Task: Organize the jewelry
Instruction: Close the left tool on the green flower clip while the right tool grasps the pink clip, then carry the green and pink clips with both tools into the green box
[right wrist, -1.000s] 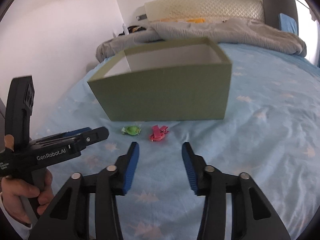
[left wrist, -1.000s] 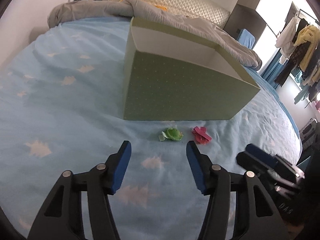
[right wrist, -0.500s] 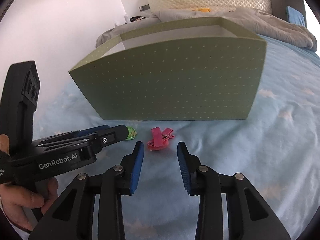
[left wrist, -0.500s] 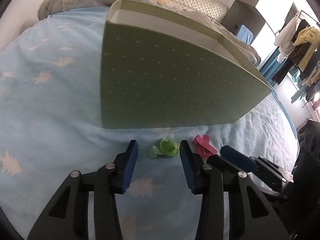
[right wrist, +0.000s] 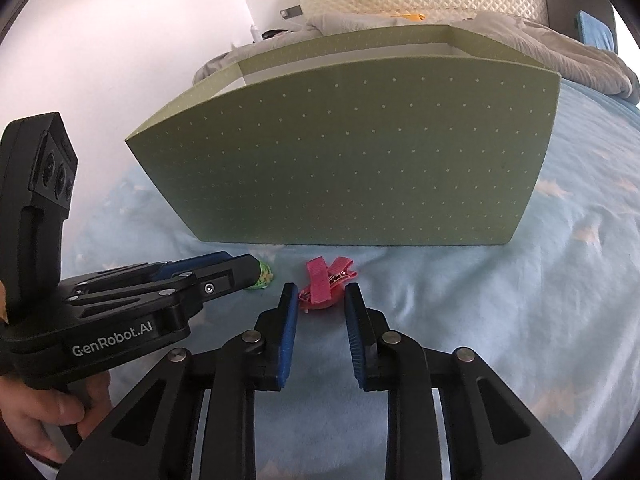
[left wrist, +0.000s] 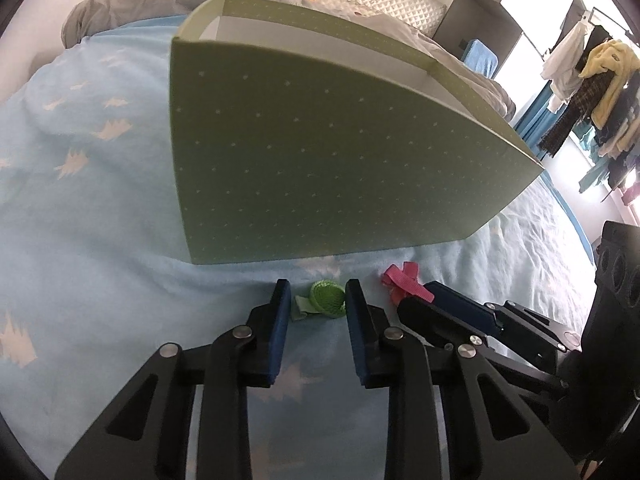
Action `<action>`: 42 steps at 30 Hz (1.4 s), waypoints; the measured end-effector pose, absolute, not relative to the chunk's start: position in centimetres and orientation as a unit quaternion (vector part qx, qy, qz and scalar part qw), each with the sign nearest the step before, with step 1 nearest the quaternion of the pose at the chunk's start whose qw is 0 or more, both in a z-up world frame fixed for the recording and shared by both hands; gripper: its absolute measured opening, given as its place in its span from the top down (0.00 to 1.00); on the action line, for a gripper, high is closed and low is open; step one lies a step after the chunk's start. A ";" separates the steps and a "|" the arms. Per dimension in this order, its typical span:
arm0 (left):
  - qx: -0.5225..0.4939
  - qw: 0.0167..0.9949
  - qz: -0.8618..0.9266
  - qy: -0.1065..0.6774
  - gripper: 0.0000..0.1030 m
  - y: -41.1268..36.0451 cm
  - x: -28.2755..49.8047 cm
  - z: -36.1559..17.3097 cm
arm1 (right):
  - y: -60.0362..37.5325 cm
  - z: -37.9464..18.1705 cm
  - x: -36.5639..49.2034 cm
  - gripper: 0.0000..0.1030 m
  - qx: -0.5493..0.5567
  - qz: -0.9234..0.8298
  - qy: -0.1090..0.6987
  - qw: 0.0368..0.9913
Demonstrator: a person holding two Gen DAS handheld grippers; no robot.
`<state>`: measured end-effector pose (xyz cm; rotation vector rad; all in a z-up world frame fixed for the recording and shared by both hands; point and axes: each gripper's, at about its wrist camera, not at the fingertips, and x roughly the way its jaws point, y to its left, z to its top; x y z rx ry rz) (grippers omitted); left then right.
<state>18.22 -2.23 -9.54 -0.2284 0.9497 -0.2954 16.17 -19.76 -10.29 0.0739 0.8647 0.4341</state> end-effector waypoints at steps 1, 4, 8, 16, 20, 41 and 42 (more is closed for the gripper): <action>-0.109 0.873 -0.141 0.455 0.76 -2.2 18.2 -9.5 | -19.8 -10.2 16.1 0.79 0.036 0.208 0.413 0.886; -0.110 0.873 -0.142 0.453 0.75 -2.3 18.1 -9.2 | -20.0 -9.9 15.8 0.79 0.036 0.204 0.410 0.888; -0.109 0.874 -0.144 0.451 0.99 -2.2 17.8 -8.6 | -20.5 -9.1 15.1 0.79 0.035 0.200 0.401 0.893; -0.102 0.881 -0.140 0.440 1.00 -2.4 16.4 -7.0 | -21.0 -6.7 13.6 0.79 0.033 0.192 0.381 0.904; -0.106 0.883 -0.139 0.435 1.00 -2.4 15.3 -6.5 | -21.3 -6.0 12.5 0.80 0.034 0.188 0.375 0.907; -0.093 0.914 -0.112 0.378 1.00 -1.7 11.7 3.8 | -22.6 3.4 9.2 0.80 0.046 0.169 0.321 0.931; -0.094 0.915 -0.110 0.376 1.00 -1.6 11.8 4.2 | -22.6 3.9 9.3 0.80 0.045 0.168 0.319 0.932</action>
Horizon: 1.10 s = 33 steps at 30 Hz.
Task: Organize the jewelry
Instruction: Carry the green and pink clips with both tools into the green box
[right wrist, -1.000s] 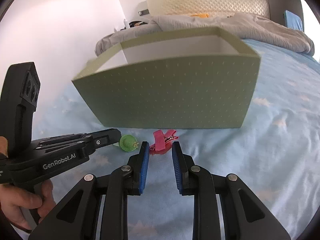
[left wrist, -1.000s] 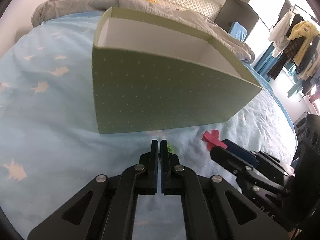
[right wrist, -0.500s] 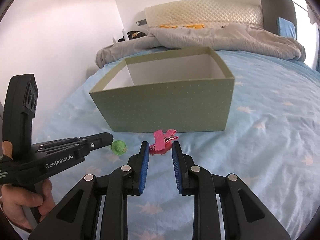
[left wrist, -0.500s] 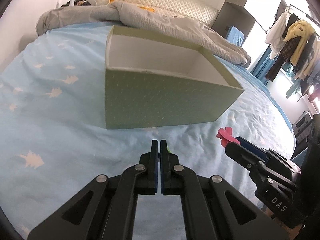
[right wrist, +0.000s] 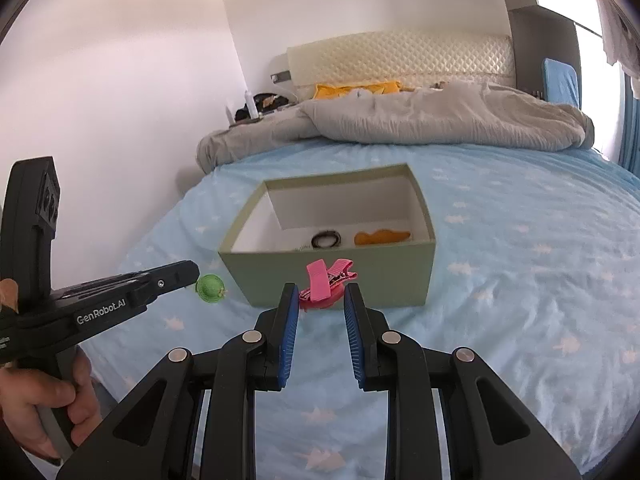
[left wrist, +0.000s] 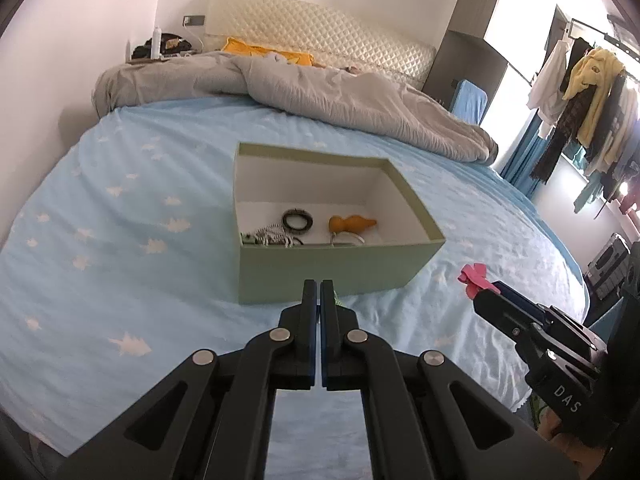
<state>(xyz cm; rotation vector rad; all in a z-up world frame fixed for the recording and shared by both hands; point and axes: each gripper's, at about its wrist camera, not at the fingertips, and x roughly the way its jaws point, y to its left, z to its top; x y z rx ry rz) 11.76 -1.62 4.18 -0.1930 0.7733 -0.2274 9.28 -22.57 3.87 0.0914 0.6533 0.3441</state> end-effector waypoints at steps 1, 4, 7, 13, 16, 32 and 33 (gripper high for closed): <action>-0.094 0.916 -0.110 0.374 1.00 -1.5 11.9 4.5 | -22.7 4.2 9.4 0.80 0.044 0.168 0.318 0.932; -0.096 0.919 -0.106 0.368 1.00 -1.4 12.5 5.5 | -22.7 5.2 10.1 0.80 0.040 0.169 0.313 0.934; -0.091 0.921 -0.105 0.365 1.00 -1.6 13.5 6.1 | -22.7 5.8 11.3 0.80 0.038 0.167 0.310 0.935; -0.098 0.920 -0.106 0.364 1.00 -1.5 16.6 6.5 | -22.8 6.5 14.7 0.80 0.036 0.166 0.313 0.934; -0.094 0.920 -0.106 0.366 1.00 -1.6 18.6 6.2 | -22.7 6.1 16.6 0.80 0.034 0.165 0.317 0.933; -0.079 0.898 -0.085 0.424 1.00 -1.7 27.3 1.2 | -21.5 -0.5 25.7 0.80 0.020 0.146 0.402 0.903; -0.080 0.897 -0.084 0.427 1.00 -1.6 27.5 1.0 | -21.4 -0.8 26.0 0.80 0.018 0.145 0.407 0.902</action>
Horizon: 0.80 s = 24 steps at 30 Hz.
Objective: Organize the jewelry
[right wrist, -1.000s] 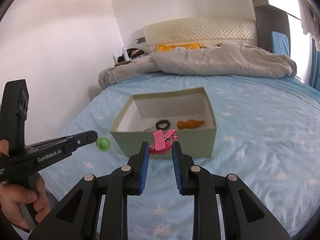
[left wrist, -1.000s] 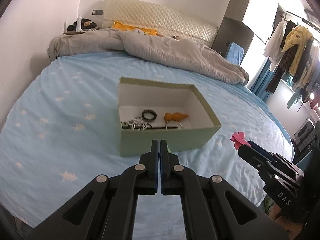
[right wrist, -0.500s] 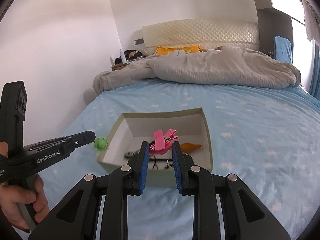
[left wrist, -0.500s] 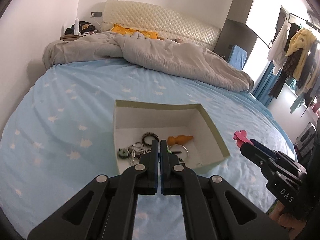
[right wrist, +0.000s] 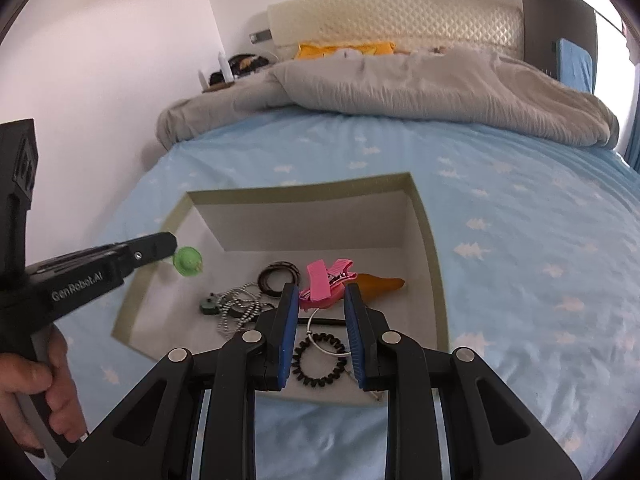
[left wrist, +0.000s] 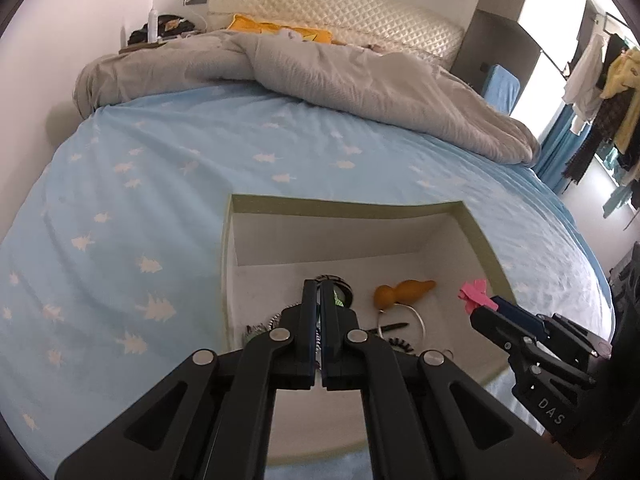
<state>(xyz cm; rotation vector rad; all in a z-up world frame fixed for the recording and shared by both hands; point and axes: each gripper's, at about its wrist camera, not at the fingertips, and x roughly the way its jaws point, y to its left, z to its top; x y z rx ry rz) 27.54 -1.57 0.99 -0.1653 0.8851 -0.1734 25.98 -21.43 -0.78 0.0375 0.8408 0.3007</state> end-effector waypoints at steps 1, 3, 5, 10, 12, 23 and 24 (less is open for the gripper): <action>-0.080 0.896 -0.084 0.429 1.00 -1.5 27.7 0.8 | -21.3 -1.2 26.4 0.80 0.017 0.147 0.412 0.899; -0.073 0.893 -0.082 0.437 1.00 -1.6 28.1 0.4 | -21.2 -1.6 27.0 0.80 0.021 0.147 0.425 0.893; -0.081 0.891 -0.078 0.440 1.00 -1.2 28.1 0.3 | -21.2 -1.7 27.2 0.79 0.030 0.154 0.432 0.888; -0.079 0.886 -0.072 0.452 0.99 -1.2 27.8 0.9 | -22.0 -1.1 26.8 0.79 0.047 0.152 0.433 0.887; -0.087 0.882 -0.074 0.457 0.99 -1.2 27.8 1.2 | -22.3 -0.3 26.5 0.79 0.049 0.149 0.428 0.890; -0.068 0.897 -0.061 0.433 0.32 -1.4 25.2 5.6 | -23.6 5.7 23.8 0.66 0.044 0.133 0.389 0.910; -0.071 0.896 -0.060 0.434 0.32 -1.3 24.9 6.1 | -23.7 6.4 23.4 0.64 0.046 0.133 0.384 0.912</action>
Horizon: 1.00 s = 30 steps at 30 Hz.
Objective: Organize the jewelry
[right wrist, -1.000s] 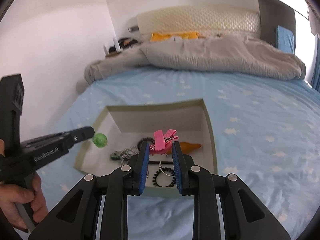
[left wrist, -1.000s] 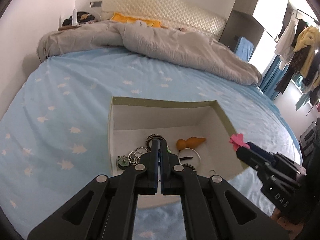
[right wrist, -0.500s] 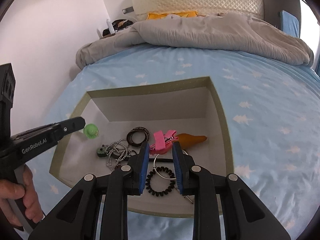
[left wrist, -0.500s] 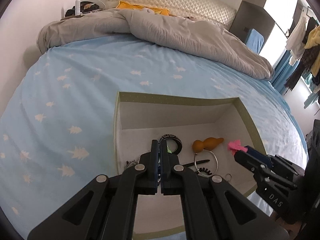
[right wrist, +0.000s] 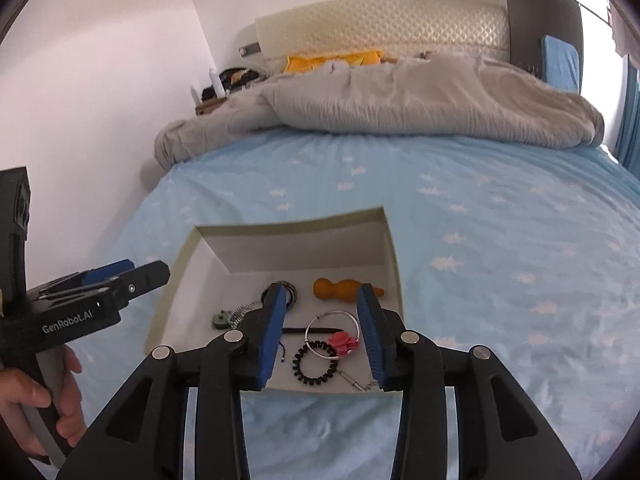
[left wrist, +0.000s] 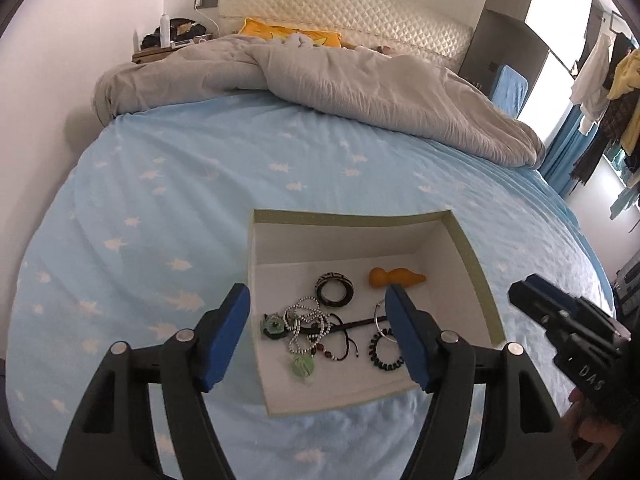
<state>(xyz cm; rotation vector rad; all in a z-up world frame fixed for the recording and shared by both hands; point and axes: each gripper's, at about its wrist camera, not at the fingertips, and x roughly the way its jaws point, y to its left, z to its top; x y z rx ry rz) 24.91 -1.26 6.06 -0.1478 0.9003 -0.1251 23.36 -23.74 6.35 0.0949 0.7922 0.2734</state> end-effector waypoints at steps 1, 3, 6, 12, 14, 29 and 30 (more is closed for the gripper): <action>-0.076 0.896 -0.060 0.434 0.32 -1.1 24.6 6.3 | -23.8 6.7 23.3 0.63 0.046 0.134 0.383 0.913; -0.083 0.896 -0.056 0.433 0.26 -0.6 24.0 7.0 | -23.9 8.1 22.2 0.62 0.038 0.133 0.371 0.918; -0.083 0.901 -0.042 0.424 0.21 0.0 22.4 8.1 | -24.1 9.5 20.8 0.55 0.042 0.134 0.357 0.923; -0.065 0.901 -0.014 0.429 0.13 0.7 20.5 8.7 | -24.6 10.5 18.5 0.16 0.039 0.118 0.349 0.929; -0.068 0.900 -0.006 0.430 0.02 0.9 19.9 8.7 | -24.7 10.5 18.0 0.00 0.036 0.116 0.351 0.929; -0.070 0.904 -0.002 0.422 0.00 1.4 17.6 9.5 | -24.1 10.0 16.3 0.00 0.020 0.103 0.358 0.928; -0.066 0.905 0.002 0.420 0.00 1.4 17.5 9.6 | -24.1 10.1 16.3 0.00 0.021 0.104 0.359 0.927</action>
